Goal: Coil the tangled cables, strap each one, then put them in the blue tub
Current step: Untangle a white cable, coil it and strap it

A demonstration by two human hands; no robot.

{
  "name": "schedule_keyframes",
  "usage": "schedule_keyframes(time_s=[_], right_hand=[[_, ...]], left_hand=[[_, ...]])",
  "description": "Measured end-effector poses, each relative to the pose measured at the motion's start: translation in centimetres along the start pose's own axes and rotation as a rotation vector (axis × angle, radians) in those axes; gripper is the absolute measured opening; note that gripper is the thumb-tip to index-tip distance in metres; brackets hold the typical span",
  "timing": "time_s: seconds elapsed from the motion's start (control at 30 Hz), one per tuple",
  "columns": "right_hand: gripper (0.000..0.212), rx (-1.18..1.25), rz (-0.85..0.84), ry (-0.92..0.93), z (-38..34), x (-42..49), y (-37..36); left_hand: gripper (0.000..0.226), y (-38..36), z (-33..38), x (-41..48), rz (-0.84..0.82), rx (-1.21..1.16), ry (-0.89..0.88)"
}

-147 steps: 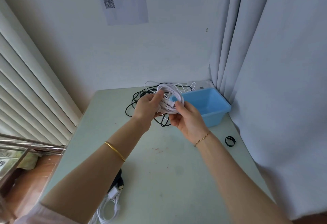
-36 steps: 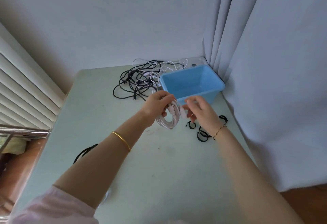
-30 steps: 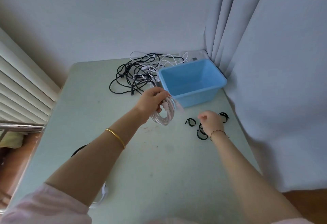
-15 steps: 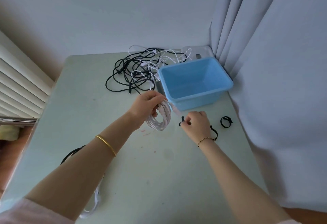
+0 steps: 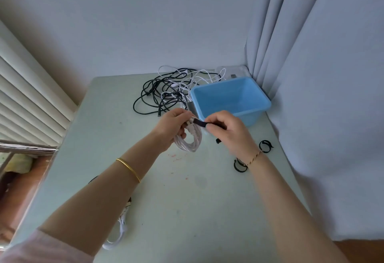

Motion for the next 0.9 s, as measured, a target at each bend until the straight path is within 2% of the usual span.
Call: schedule_keyframes(time_s=[0.07,0.13,0.2,0.4,0.6,0.73,0.9], right_hand=[[0.012,-0.164,-0.174,0.048,-0.9,-0.1,-0.9],[0.009,-0.306,-0.235,0.082,-1.3,-0.1,-1.7],[0.010,-0.387,-0.202,0.106,-1.7,0.1,-2.0],[0.021,-0.375,0.051,0.078,-2.3,0.3,-1.2],[0.019,-0.430,0.033,0.110,-2.8,0.3,-1.5],[0.017,-0.416,0.082,0.125,-3.0,0.5,-1.5],[0.039,-0.421,0.106,0.115,-3.1,0.8,-2.4]], left_hand=[[0.016,-0.2,0.4,-0.3,-0.009,-0.010,-0.011],[0.015,-0.4,0.9,-0.8,-0.024,-0.007,-0.035],[0.018,-0.7,1.5,-1.4,-0.027,0.013,-0.069],[0.016,-0.6,2.7,-2.2,0.028,0.063,-0.143],[0.016,-0.6,3.7,-2.7,0.092,0.105,-0.201],[0.015,-0.8,4.3,-2.9,0.109,0.173,-0.247],[0.016,-1.4,5.1,-3.3,0.092,0.201,-0.283]])
Point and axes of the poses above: each hand's wrist, its own x-axis towards the middle knuckle, its own y-axis out of the back of the hand, z = x × y, the point moved 4 cm from there along x, towards the middle knuckle, and after that the axes turned 2 degrees about x, right-handed, at the moved point
